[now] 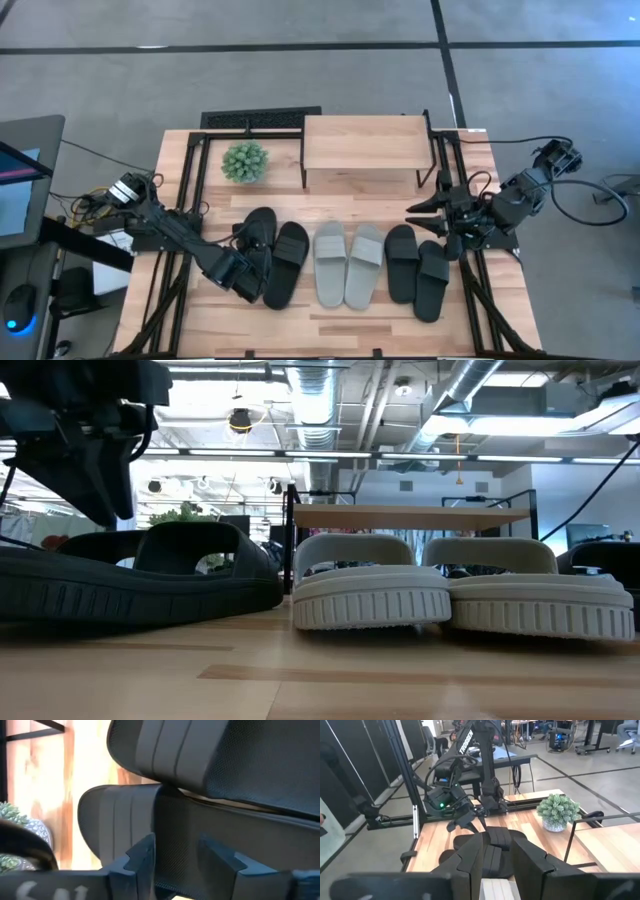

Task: Pick and place slides into the shelf
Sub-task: Put the black slide on the shelf, then put the left black slide on the shelf

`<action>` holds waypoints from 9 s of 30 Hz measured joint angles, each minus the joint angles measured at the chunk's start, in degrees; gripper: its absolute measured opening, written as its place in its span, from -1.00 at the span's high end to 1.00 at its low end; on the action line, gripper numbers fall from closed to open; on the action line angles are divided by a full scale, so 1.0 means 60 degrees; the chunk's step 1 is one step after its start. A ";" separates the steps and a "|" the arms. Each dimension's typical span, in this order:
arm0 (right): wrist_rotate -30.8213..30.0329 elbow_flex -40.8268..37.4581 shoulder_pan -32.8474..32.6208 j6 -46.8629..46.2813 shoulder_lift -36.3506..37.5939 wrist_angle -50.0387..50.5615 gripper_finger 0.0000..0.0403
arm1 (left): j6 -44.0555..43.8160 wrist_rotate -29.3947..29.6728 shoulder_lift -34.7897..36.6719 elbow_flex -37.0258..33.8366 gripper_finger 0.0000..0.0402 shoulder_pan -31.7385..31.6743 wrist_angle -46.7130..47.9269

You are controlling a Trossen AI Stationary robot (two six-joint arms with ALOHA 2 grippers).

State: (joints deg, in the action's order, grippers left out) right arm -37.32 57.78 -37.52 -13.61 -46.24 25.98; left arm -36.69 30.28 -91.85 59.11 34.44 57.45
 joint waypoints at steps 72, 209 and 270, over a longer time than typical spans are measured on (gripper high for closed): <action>0.0375 0.0000 -0.0080 0.0254 0.0245 0.0710 0.56 | 0.2190 0.4234 0.0000 0.5072 1.00 -0.2469 0.1791; -0.1026 0.0001 -0.0794 -0.0423 0.0510 0.0458 0.56 | 1.1906 0.1849 -0.6284 1.2273 0.32 -0.8918 0.1409; -0.0881 0.0000 0.0343 -0.0736 -0.0391 0.1172 0.56 | 0.5361 -0.1540 -0.1611 1.2212 0.10 -0.4303 0.5419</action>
State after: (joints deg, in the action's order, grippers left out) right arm -42.61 57.78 -35.46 -18.02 -48.59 33.01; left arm -4.52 21.05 -101.52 132.39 8.62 89.97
